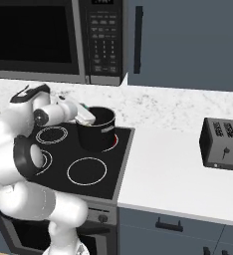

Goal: Put the lemon and garlic in the pot. Retrieve the spatula and lightly stir the vegetables in the pot.

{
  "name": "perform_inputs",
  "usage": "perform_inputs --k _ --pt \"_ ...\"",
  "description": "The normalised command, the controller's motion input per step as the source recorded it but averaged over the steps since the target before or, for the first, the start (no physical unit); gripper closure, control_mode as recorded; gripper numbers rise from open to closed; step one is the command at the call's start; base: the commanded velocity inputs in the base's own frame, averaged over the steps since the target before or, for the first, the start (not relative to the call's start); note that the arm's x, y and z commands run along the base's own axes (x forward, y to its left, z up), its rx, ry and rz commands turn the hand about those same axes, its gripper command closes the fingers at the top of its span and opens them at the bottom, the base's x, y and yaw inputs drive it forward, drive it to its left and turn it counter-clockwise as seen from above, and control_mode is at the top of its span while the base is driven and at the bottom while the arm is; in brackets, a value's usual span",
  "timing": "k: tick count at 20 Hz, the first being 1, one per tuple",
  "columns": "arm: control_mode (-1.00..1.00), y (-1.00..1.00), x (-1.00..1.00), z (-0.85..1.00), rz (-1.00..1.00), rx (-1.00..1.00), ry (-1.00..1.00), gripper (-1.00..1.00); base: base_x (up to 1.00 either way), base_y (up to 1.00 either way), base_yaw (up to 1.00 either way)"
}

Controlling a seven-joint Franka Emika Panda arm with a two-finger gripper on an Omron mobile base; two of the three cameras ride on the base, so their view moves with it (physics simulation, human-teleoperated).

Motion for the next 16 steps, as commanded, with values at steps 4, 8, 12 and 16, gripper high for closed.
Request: perform_inputs --k 4,8,12,16 --pt "-1.00 0.03 0.26 -0.31 -0.06 0.00 0.06 1.00 0.00 0.00 0.00" --pt "-1.00 0.01 0.14 -0.13 -0.06 0.00 0.02 1.00 0.00 0.00 0.00" --pt "-1.00 0.00 -0.06 -0.03 -0.07 0.00 0.00 1.00 0.00 0.00 0.00" --pt "-1.00 0.00 0.00 0.00 -0.06 -0.04 0.01 1.00 0.00 0.00 0.00"
